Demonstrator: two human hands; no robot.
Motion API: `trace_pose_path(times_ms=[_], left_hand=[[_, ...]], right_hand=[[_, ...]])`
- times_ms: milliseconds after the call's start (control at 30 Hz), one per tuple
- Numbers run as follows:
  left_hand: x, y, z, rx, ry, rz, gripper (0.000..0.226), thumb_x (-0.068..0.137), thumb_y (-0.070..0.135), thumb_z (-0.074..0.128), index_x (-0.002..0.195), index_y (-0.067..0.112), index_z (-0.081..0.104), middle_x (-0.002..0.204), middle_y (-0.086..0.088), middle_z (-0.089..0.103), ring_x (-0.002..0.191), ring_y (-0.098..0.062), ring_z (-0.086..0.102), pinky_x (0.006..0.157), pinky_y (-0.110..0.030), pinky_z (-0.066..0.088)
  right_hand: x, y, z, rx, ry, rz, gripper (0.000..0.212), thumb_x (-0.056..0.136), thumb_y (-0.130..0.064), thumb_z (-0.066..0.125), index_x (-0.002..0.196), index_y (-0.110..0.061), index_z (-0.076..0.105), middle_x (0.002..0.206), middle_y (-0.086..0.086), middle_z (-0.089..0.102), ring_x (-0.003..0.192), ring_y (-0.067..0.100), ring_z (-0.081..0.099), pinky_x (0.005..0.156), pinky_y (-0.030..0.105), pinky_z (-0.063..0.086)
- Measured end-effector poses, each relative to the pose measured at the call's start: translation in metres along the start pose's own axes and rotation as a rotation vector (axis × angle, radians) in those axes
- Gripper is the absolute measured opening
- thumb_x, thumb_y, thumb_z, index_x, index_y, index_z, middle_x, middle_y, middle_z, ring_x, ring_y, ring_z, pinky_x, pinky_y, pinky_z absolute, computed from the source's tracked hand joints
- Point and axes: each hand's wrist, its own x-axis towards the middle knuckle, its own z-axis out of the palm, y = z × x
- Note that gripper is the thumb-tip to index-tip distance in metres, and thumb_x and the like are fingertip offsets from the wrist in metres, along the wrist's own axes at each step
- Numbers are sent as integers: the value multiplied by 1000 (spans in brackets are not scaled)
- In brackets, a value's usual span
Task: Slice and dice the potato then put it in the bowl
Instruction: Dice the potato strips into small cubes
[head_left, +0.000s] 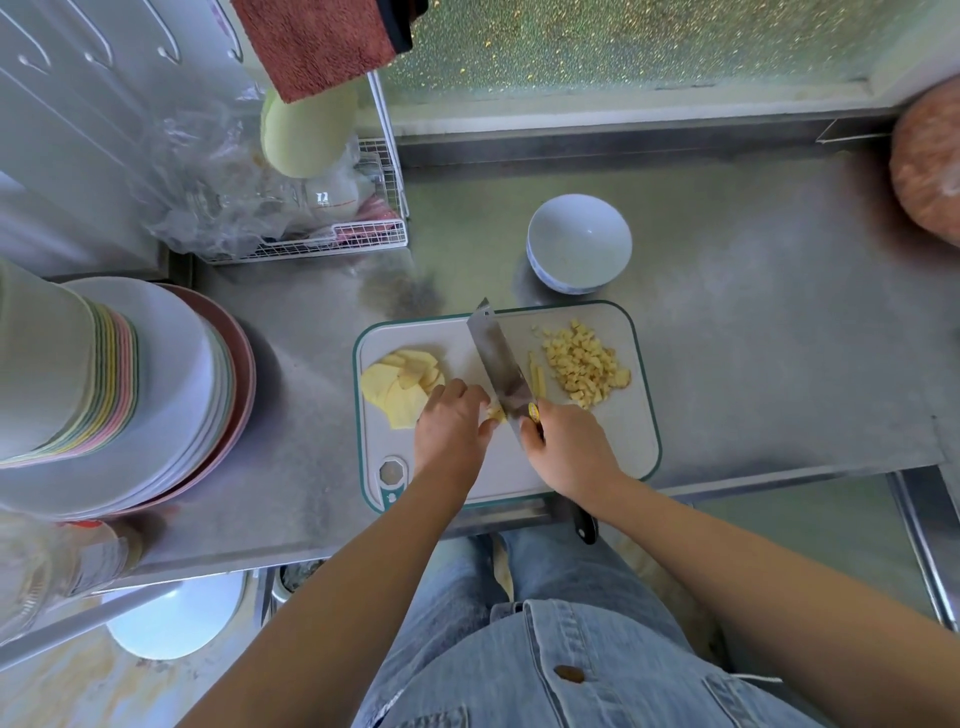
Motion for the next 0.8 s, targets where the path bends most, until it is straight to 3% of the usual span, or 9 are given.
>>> trace_pose_path(times_ms=[133, 367, 600, 700, 800], left_hand=[[-2, -3, 0, -11, 2, -3, 19, 88, 28, 67, 102, 15, 67, 104, -2, 63, 98, -20, 54, 81, -29, 47], [1, -1, 0, 7, -7, -5, 13, 89, 27, 67, 98, 17, 69, 101, -1, 64, 96, -20, 54, 79, -30, 50], [3, -2, 2, 10, -12, -13, 13, 89, 28, 66, 97, 18, 69, 99, 0, 62, 95, -20, 53, 75, -31, 49], [4, -2, 2, 18, -8, -9, 14, 89, 29, 66, 98, 19, 69, 101, 1, 62, 96, -19, 53, 76, -29, 48], [4, -4, -1, 8, -20, 19, 16, 87, 30, 66, 98, 18, 67, 101, 0, 61, 97, -20, 54, 75, -30, 47]], right_hand=[[-4, 2, -6, -11, 6, -33, 22, 96, -28, 43, 79, -14, 42, 60, -2, 39, 61, 22, 45, 58, 30, 33], [-12, -3, -1, -48, -22, -33, 19, 97, -26, 40, 82, -15, 42, 83, 14, 60, 80, 31, 59, 63, 30, 31], [-12, -5, 14, -62, 29, -22, 25, 98, -26, 41, 90, -8, 56, 86, 13, 64, 83, 30, 62, 63, 29, 31], [-7, 0, 17, -27, 39, -18, 25, 97, -27, 42, 83, -9, 53, 78, 12, 61, 76, 31, 60, 61, 30, 32], [-1, 11, 10, 116, 18, -55, 32, 96, -25, 47, 67, -13, 38, 56, 0, 41, 54, 22, 45, 57, 31, 28]])
